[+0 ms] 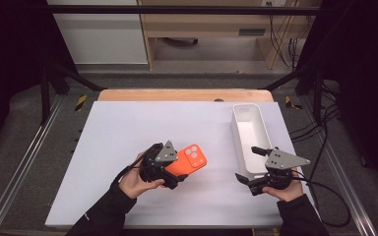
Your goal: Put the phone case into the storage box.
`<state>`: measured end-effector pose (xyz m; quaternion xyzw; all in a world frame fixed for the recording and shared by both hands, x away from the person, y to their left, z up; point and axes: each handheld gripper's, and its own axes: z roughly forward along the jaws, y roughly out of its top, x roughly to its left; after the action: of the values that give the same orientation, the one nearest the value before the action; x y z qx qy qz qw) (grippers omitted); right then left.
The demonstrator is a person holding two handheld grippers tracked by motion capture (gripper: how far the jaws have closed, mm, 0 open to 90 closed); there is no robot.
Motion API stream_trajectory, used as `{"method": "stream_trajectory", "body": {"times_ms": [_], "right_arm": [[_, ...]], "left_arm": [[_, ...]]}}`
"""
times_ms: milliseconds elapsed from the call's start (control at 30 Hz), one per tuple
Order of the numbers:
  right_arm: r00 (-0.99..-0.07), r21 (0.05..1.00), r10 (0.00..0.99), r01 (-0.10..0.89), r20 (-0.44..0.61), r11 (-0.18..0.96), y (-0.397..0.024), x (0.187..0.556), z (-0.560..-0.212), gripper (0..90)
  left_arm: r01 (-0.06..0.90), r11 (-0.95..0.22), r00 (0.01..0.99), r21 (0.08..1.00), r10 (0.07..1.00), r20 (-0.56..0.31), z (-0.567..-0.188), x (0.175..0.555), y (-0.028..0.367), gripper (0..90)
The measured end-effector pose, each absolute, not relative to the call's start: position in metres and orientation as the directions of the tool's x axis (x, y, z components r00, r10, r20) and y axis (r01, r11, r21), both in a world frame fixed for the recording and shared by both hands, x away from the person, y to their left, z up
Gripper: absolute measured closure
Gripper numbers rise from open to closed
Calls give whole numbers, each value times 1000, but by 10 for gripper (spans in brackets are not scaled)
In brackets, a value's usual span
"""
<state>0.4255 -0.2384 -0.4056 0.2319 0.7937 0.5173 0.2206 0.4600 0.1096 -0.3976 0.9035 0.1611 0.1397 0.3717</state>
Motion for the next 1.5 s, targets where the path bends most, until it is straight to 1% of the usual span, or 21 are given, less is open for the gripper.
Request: {"method": "stream_trajectory", "body": {"times_ms": [1000,1500], "right_arm": [[-862,882,464,46,-203,470,-198,415,-403,13],[-878,868,418,5,-234,496,-191,412,-408,23]], "left_arm": [[95,-698,941,710,295,164,-399,446,94,152],[42,-709,952,704,243,188,-399,442,91,152]]}}
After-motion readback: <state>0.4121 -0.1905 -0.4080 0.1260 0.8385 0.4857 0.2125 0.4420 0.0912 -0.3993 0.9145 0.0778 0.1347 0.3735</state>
